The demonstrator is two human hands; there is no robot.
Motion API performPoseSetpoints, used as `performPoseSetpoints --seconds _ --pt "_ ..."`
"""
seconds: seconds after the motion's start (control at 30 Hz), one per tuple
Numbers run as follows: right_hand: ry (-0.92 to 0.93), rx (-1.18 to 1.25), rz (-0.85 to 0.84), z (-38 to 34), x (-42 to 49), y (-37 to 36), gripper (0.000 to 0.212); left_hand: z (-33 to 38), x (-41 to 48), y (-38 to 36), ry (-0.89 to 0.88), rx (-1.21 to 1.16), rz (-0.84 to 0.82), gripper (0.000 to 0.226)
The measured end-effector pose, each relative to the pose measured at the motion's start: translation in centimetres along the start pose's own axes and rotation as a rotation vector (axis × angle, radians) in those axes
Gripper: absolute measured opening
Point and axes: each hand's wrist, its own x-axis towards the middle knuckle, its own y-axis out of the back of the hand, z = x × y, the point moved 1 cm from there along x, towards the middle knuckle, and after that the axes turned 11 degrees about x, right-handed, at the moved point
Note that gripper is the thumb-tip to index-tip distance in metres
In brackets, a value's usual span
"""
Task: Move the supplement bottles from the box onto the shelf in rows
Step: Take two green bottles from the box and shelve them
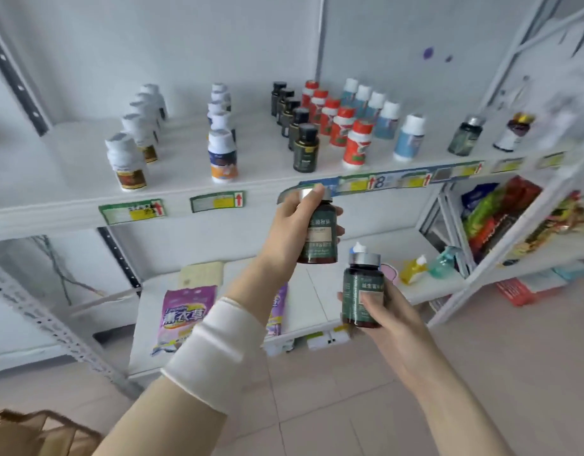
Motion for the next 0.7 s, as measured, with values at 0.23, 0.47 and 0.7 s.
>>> performPoseSetpoints --seconds 0.23,0.47,0.7 --pt "0.159 0.014 0.063 -9.1 4.2 8.2 0.09 1.6 7.7 -11.3 -0.059 0.061 -0.14 0.018" --pt "0.263 -0.034 0.112 -18.6 13.0 14.8 0.07 3.9 18.4 -19.2 -0.15 0.071 -0.227 0.02" --pt "0.289 -0.006 0.09 -27.7 21.2 19.6 0.083 5.6 28.4 -26.0 -0.156 0.19 -0.276 0.031"
